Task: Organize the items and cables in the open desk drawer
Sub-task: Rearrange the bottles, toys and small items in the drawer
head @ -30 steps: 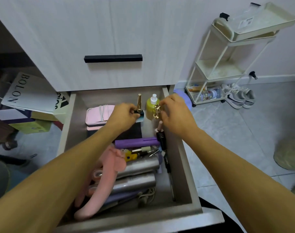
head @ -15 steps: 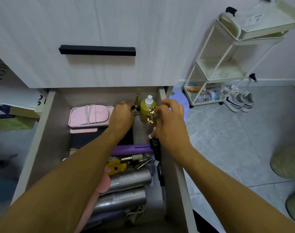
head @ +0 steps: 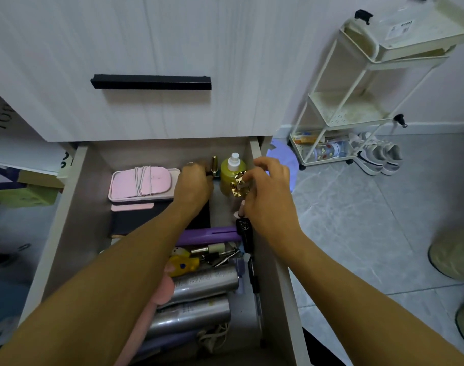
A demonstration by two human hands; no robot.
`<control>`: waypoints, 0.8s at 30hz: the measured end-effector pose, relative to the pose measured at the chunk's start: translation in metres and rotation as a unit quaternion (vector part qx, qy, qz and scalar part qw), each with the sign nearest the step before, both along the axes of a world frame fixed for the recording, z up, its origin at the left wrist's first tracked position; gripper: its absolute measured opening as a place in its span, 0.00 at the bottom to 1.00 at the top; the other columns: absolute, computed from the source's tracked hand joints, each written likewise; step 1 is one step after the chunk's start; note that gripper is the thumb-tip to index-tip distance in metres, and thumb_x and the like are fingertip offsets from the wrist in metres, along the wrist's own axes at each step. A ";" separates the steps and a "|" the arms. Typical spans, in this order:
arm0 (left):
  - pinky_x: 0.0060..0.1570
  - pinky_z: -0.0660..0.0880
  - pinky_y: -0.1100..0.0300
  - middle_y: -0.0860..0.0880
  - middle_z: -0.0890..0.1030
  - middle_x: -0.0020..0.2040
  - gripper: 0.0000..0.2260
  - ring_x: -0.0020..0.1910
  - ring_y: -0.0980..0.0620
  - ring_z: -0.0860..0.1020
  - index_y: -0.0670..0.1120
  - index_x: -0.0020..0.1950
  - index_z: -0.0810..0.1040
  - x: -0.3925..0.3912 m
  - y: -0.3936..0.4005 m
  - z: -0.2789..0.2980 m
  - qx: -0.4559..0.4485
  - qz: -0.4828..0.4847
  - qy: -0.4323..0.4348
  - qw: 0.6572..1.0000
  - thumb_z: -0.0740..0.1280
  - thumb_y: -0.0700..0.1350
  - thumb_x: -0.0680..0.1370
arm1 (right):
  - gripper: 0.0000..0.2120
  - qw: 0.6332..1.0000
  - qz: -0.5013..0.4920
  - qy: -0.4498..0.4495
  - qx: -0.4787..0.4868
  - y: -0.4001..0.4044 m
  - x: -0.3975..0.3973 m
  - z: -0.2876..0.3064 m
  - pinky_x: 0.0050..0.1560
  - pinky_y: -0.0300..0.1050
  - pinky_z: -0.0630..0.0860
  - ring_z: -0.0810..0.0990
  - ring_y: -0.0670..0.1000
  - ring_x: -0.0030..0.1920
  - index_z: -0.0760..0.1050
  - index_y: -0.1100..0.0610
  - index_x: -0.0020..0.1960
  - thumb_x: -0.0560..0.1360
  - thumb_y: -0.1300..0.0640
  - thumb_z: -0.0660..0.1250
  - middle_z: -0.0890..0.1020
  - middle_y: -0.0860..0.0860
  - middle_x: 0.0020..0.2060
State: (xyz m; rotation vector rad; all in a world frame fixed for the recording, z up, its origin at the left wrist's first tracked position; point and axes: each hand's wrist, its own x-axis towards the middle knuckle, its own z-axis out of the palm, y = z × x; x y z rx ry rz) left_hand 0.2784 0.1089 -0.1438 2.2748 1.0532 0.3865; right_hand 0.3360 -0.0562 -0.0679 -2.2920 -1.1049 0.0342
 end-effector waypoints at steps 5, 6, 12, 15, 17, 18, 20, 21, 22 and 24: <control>0.42 0.73 0.60 0.49 0.79 0.41 0.09 0.40 0.51 0.77 0.42 0.48 0.79 -0.016 -0.010 0.002 -0.017 -0.037 -0.037 0.998 0.75 0.43 0.71 | 0.11 1.000 -0.004 0.009 0.008 -0.001 -0.001 0.003 0.45 0.38 0.68 0.65 0.51 0.63 0.78 0.60 0.51 0.69 0.69 0.67 0.70 0.50 0.64; 0.42 0.73 0.60 0.49 0.79 0.41 0.10 0.40 0.51 0.77 0.42 0.48 0.80 -0.014 -0.010 0.002 -0.015 -0.048 -0.036 0.998 0.75 0.45 0.71 | 0.11 1.000 -0.006 0.010 0.009 -0.001 -0.001 0.003 0.45 0.38 0.68 0.65 0.51 0.63 0.78 0.60 0.51 0.70 0.69 0.67 0.70 0.50 0.64; 0.40 0.74 0.58 0.47 0.83 0.42 0.10 0.40 0.51 0.78 0.45 0.49 0.83 -0.005 -0.006 0.000 -0.011 -0.040 -0.012 0.999 0.74 0.50 0.74 | 0.10 1.000 -0.004 0.012 0.008 0.000 -0.003 0.002 0.44 0.40 0.69 0.65 0.52 0.64 0.78 0.60 0.50 0.70 0.68 0.66 0.70 0.51 0.65; 0.39 0.70 0.59 0.47 0.83 0.42 0.10 0.39 0.52 0.77 0.44 0.50 0.83 -0.008 -0.008 -0.004 0.006 -0.041 -0.004 0.999 0.72 0.51 0.75 | 0.09 1.000 -0.005 0.009 0.005 0.001 -0.002 0.003 0.44 0.41 0.71 0.65 0.51 0.64 0.78 0.59 0.49 0.71 0.68 0.66 0.70 0.50 0.64; 0.41 0.72 0.59 0.46 0.84 0.45 0.09 0.40 0.51 0.78 0.44 0.52 0.83 -0.011 -0.008 -0.006 0.019 -0.046 -0.001 0.999 0.70 0.48 0.77 | 0.09 1.000 -0.008 0.006 0.000 0.000 -0.003 0.002 0.44 0.41 0.73 0.65 0.51 0.64 0.78 0.59 0.49 0.71 0.67 0.66 0.70 0.50 0.64; 0.42 0.74 0.58 0.45 0.84 0.46 0.09 0.42 0.49 0.79 0.44 0.53 0.83 -0.012 -0.007 -0.006 0.024 -0.046 0.001 0.999 0.69 0.47 0.77 | 0.09 1.000 -0.008 0.001 -0.005 0.000 -0.004 0.001 0.44 0.42 0.73 0.65 0.51 0.64 0.78 0.59 0.49 0.71 0.67 0.66 0.70 0.50 0.65; 0.42 0.75 0.57 0.45 0.84 0.48 0.08 0.45 0.46 0.80 0.46 0.53 0.83 -0.010 -0.004 -0.003 0.040 -0.053 0.017 0.998 0.68 0.46 0.78 | 0.09 1.000 -0.008 -0.015 -0.021 0.002 -0.005 0.000 0.43 0.42 0.74 0.64 0.51 0.65 0.77 0.59 0.50 0.71 0.66 0.67 0.69 0.50 0.65; 0.42 0.73 0.57 0.45 0.84 0.48 0.08 0.46 0.46 0.80 0.46 0.53 0.83 -0.008 -0.004 -0.001 0.052 -0.060 0.031 0.996 0.67 0.46 0.78 | 0.09 0.999 -0.007 -0.023 -0.029 0.002 -0.004 0.000 0.43 0.42 0.75 0.64 0.52 0.65 0.77 0.59 0.50 0.71 0.66 0.67 0.69 0.50 0.65; 0.41 0.72 0.58 0.45 0.84 0.49 0.08 0.46 0.45 0.80 0.46 0.53 0.83 -0.005 -0.005 0.002 0.063 -0.066 0.048 0.995 0.66 0.46 0.79 | 0.08 0.999 -0.006 -0.031 -0.034 0.002 -0.004 0.000 0.43 0.43 0.76 0.64 0.52 0.65 0.77 0.59 0.49 0.70 0.66 0.67 0.69 0.50 0.65; 0.40 0.71 0.58 0.45 0.83 0.48 0.09 0.45 0.44 0.80 0.46 0.52 0.83 -0.002 -0.006 0.002 0.073 -0.066 0.081 0.992 0.64 0.47 0.80 | 0.08 0.999 -0.009 -0.039 -0.037 0.002 -0.004 -0.001 0.43 0.44 0.77 0.65 0.52 0.65 0.77 0.58 0.49 0.70 0.65 0.68 0.69 0.51 0.64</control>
